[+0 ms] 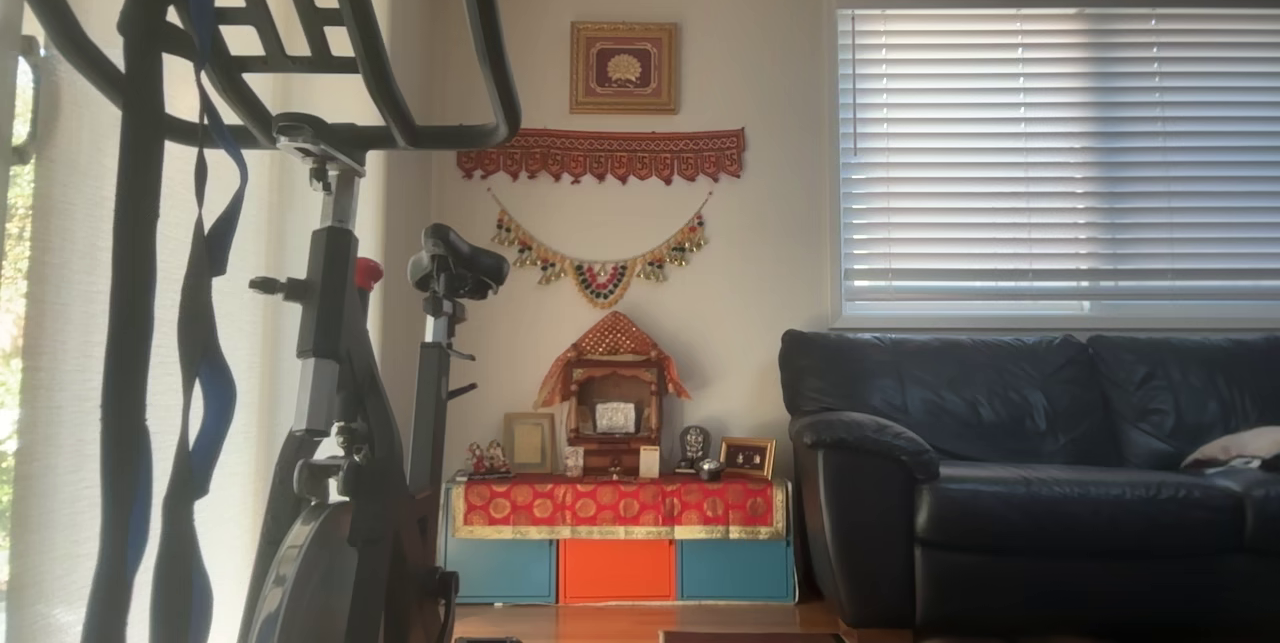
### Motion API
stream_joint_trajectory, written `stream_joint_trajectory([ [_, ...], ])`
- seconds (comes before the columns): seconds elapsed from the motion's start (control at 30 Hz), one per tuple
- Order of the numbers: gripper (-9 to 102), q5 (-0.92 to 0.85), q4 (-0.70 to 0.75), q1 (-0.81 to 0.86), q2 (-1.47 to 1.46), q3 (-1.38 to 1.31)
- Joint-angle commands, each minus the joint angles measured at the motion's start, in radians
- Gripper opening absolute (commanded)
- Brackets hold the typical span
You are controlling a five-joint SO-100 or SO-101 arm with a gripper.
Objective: Sort medicines into box.
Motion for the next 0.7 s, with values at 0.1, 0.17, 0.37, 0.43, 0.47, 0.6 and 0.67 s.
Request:
stream_joint_trajectory([
  [0.1,3,0.020,-0.043,-0.021,0.044,0.037],
  [0.17,3,0.029,-0.057,-0.032,0.041,0.054],
  [0.37,4,0.052,-0.120,-0.063,0.008,0.100],
  [0.43,6,0.058,-0.132,-0.067,0.005,0.107],
  [0.47,7,0.060,-0.138,-0.067,0.005,0.110],
  [0.6,13,0.064,-0.149,-0.067,0.000,0.121],
  [0.67,18,0.064,-0.152,-0.067,0.000,0.127],
])
